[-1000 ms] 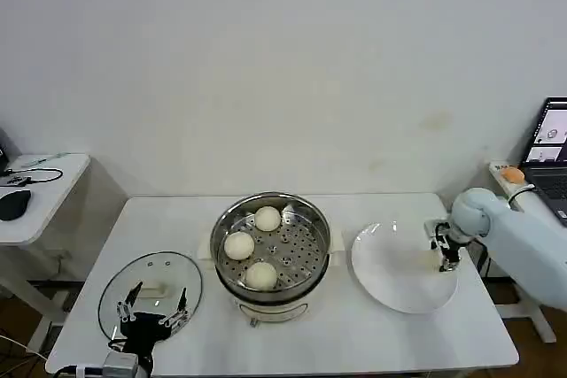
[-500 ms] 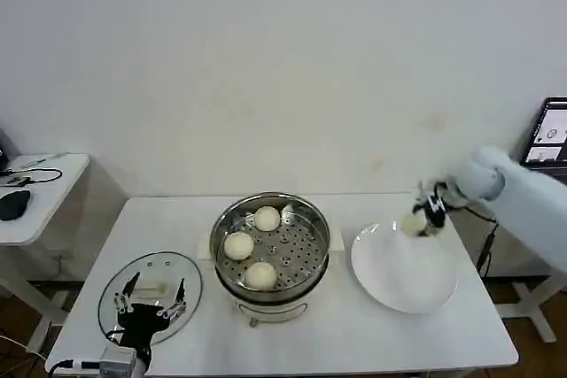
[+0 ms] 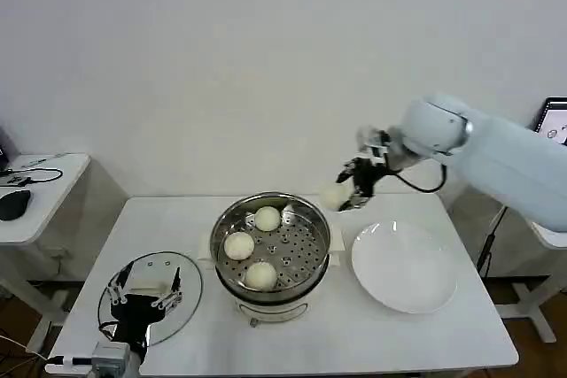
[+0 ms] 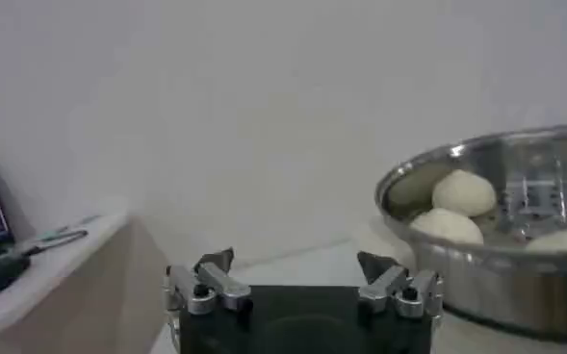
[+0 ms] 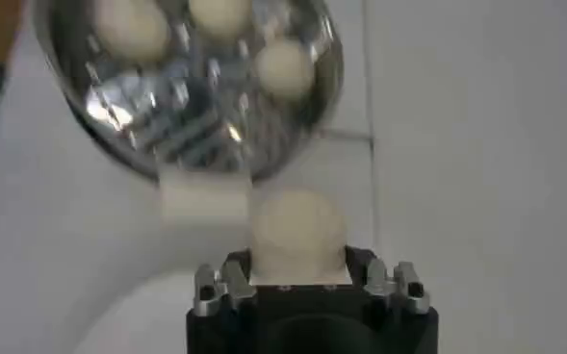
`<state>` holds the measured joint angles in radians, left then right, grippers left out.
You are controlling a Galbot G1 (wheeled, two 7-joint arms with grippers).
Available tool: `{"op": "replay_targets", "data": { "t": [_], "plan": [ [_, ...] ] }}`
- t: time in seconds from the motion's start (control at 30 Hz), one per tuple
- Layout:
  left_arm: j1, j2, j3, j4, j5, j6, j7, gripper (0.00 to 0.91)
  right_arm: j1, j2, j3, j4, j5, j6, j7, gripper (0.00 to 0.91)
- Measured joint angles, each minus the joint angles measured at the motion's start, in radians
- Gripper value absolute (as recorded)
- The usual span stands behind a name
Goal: Take steamed baozi put them in steamer then cover it.
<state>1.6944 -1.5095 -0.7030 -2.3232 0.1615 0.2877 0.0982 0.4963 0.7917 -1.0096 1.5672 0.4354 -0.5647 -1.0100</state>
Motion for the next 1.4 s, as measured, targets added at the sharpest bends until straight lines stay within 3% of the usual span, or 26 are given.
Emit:
{"op": "replay_targets", "data": {
  "t": [0.33, 0.53, 0.83, 1.23, 1.27, 1.4],
  "plan": [
    [-0.007, -0.013, -0.019, -0.018, -0.001, 0.000, 0.002, 0.907, -0.022, 0.125, -0.082, -0.014, 0.074, -0.055, 0.047, 0.665],
    [-0.013, -0.023, -0.029, -0.018, -0.008, 0.000, -0.001, 0.907, -0.026, 0.187, -0.142, -0.051, 0.082, -0.062, 0.040, 0.665],
    [-0.011, -0.026, -0.033, -0.025, -0.017, -0.001, -0.004, 0.907, -0.030, 0.242, -0.213, -0.108, 0.060, -0.067, 0.021, 0.655],
    [-0.015, -0.026, -0.029, -0.016, -0.019, -0.001, -0.003, 0.907, -0.038, 0.284, -0.234, -0.177, -0.004, -0.054, 0.007, 0.665],
    [-0.015, -0.026, -0.029, -0.016, -0.019, -0.001, -0.003, 0.907, -0.038, 0.285, -0.236, -0.180, -0.008, -0.052, 0.004, 0.877],
    [-0.015, -0.025, -0.030, -0.014, -0.019, -0.001, -0.003, 0.907, -0.038, 0.288, -0.240, -0.187, -0.023, -0.047, -0.002, 0.907]
  ]
}}
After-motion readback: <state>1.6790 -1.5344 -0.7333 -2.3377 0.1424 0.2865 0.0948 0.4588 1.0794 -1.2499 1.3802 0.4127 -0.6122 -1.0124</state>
